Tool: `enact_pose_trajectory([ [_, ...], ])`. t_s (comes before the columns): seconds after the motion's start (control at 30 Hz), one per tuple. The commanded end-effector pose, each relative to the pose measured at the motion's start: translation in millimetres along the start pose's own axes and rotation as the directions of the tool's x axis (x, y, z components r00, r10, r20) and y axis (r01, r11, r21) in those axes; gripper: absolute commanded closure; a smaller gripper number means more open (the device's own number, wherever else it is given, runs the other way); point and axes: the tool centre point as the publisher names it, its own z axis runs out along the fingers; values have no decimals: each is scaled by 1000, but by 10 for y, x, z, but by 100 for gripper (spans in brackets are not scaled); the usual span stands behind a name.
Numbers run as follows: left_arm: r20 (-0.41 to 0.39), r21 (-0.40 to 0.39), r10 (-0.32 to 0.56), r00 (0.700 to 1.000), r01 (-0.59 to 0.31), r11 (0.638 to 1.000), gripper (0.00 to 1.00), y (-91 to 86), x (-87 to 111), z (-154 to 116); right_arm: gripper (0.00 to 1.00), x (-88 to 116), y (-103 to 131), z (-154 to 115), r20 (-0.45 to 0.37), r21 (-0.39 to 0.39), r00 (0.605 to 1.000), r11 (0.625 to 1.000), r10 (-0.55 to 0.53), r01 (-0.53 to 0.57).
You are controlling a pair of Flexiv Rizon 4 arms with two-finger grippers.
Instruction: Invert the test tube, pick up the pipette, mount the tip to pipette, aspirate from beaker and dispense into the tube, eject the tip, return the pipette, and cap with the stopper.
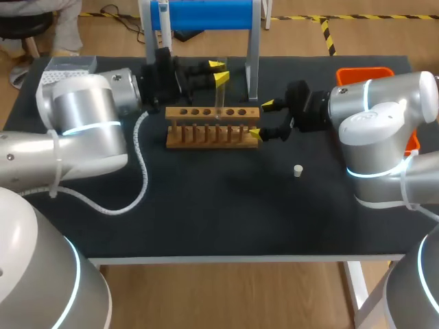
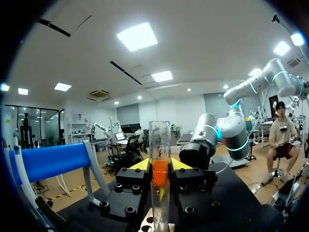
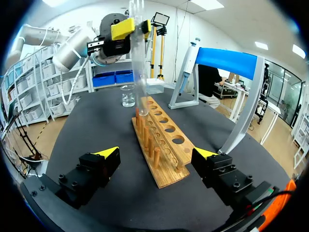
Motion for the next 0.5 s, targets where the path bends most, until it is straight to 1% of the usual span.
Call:
enact_pose_trajectory([
  [0.03,-13,2,3,1000,-3,1000,100,-5,-101,86,0,-3,-7,-3,-1,-2,1000,1000,0,0],
  [0.3,-26,10,11,1000,-11,1000,100,45,-237,171,0,-3,-7,-3,-1,-2,1000,1000,0,0],
  [0.5,-36,12,11,999,-10,1000,100,134,-292,200,0,-3,-7,-3,-1,-2,1000,1000,0,0],
])
